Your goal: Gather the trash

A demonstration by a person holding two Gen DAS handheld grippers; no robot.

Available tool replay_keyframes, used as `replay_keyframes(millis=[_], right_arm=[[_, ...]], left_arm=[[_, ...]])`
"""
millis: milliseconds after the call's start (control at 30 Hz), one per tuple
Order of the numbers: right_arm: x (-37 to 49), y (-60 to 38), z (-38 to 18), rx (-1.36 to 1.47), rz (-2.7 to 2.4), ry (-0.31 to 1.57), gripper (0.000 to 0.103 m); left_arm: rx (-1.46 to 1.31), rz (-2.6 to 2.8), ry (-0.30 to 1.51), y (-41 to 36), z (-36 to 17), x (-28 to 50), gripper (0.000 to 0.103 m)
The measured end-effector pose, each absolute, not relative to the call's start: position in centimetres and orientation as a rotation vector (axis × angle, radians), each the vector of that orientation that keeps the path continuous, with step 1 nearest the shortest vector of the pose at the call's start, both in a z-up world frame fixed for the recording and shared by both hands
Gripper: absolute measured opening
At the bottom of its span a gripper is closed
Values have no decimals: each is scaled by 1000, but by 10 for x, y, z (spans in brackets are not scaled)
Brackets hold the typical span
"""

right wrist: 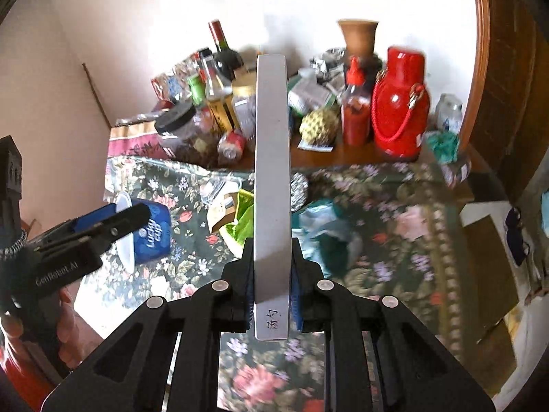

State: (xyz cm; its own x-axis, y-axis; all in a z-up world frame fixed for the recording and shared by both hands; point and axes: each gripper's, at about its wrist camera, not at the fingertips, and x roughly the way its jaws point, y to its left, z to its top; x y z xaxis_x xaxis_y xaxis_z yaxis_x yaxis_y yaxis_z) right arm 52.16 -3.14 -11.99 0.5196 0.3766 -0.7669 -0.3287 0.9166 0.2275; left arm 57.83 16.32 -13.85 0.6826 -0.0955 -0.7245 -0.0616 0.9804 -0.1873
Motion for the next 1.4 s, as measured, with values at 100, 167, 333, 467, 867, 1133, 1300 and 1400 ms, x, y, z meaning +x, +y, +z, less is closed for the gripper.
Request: replay_keyframes(millis=[100,167,333,467,867,1133,1300,1400], right_arm=[[512,-51,-105,33,452,890,16],[506,-62,-96,24,473,867,16],[492,-87,-78,3,505,817,16],[479,-101,-66,5,522,791,16],[400,-112,-32,37,484,698,16],[322,-97,-29,53,435,684,15],[268,-87,-39,82,421,716,16],[239,-81,-45,88,413,736,15]], left_arm=[[-220,22,770,147,-121,559,73],[-225,51,736,137,-110,545,73],[-237,89,677,112,-86,515,73],[-232,105,637,99,-68,490,73],[-205,27,564,94,-34,404,73],[-177,-45,564,105,-30,326,73],[-163,-64,597,114,-39,270,73],[-163,-73,623,121,-45,241,73]])
